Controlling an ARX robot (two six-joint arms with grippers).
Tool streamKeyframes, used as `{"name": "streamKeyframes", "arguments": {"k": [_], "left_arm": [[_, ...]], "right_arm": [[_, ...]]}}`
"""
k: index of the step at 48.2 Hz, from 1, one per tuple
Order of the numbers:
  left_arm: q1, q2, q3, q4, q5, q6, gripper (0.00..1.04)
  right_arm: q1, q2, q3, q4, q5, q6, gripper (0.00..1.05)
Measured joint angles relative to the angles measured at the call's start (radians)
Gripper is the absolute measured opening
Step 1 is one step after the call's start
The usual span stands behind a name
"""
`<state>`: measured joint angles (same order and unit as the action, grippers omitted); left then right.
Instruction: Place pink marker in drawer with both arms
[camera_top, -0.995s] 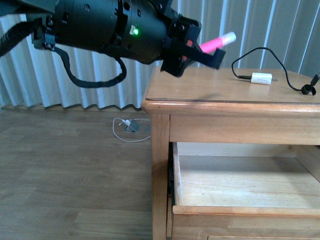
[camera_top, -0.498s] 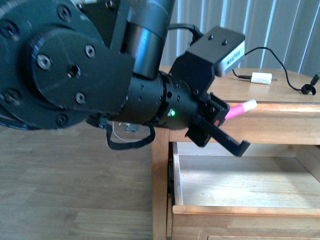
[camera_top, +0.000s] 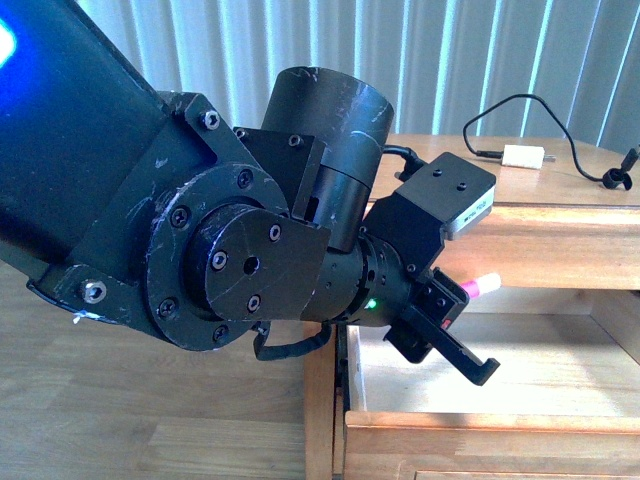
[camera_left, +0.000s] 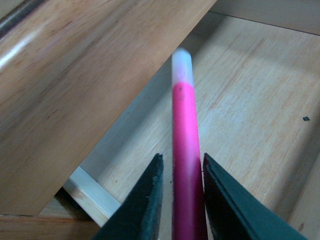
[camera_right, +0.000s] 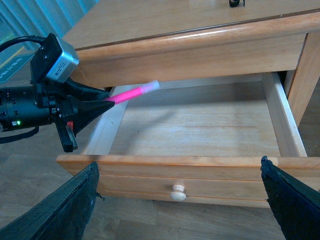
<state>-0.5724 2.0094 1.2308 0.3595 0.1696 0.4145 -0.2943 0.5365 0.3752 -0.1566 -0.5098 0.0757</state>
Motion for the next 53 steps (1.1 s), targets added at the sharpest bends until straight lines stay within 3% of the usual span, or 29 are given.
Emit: {"name": "streamKeyframes", "arguments": {"k": [13, 23, 34, 37, 53], "left_arm": [[-0.011, -0.009, -0.008, 0.017, -0.055, -0.008, 0.68], [-0.013, -0.108, -0.052, 0.02, -0.152, -0.046, 1.0], [0.011, -0.299, -0.149, 0.095, -0.23, -0.119, 0.99], [0.034, -0.393, -0.205, 0.12, -0.289, -0.156, 0.99], [0.169, -0.88, -0.568, 0.148, -0.398, -0.243, 0.99]], "right_arm": [[0.0, 0.0, 0.0, 0.0, 0.0, 0.0, 0.96], [0.0, 0.0, 0.0, 0.0, 0.0, 0.0, 0.96], [0.0, 0.0, 0.0, 0.0, 0.0, 0.0, 0.96], [0.0, 0.0, 0.0, 0.0, 0.0, 0.0, 0.96], [0.0, 0.0, 0.0, 0.0, 0.0, 0.0, 0.96]]}}
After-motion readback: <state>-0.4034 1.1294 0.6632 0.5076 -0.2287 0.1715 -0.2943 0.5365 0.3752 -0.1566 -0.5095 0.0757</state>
